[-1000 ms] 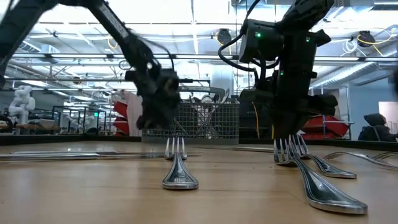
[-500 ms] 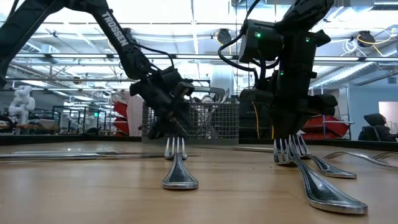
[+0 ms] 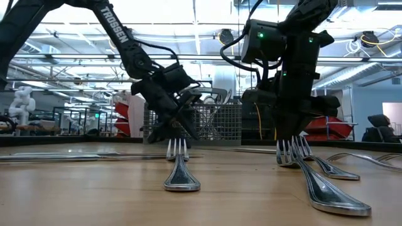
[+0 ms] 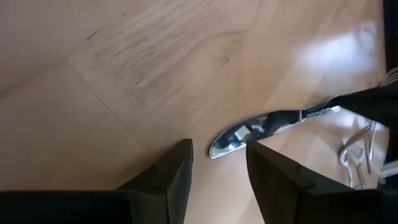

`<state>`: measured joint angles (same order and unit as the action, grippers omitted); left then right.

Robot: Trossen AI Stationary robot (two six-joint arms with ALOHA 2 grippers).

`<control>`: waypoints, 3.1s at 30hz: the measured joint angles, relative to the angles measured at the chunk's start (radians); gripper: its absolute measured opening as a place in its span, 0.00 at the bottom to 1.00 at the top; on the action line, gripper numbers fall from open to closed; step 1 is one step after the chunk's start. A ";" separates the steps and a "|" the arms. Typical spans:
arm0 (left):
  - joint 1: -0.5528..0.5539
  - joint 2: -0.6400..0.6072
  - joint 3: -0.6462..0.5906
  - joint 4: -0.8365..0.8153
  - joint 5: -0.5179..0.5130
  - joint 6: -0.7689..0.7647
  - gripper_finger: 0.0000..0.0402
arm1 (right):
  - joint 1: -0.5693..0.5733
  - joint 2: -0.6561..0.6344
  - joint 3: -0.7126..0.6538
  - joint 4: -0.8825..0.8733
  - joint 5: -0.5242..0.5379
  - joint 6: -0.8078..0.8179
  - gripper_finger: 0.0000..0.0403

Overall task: Sort silverware
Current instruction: Put the silver knife into the gray utensil holder

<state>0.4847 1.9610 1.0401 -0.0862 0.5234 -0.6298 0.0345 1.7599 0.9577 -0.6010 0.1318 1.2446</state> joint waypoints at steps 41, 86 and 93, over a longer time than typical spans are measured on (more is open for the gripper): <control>0.004 -0.018 -0.089 -0.143 0.082 0.027 0.38 | 0.000 0.001 0.000 0.062 -0.004 -0.063 0.00; -0.051 -0.022 -0.098 -0.041 0.095 -0.091 0.01 | -0.015 -0.001 0.001 0.132 0.074 -0.160 0.00; -0.036 -0.039 -0.097 -0.044 0.093 -0.086 0.01 | -0.018 -0.011 0.079 0.112 0.103 -0.422 0.00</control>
<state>0.4484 1.9221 0.9432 -0.1307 0.6164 -0.7158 0.0170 1.7488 1.0369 -0.4890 0.2344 0.8230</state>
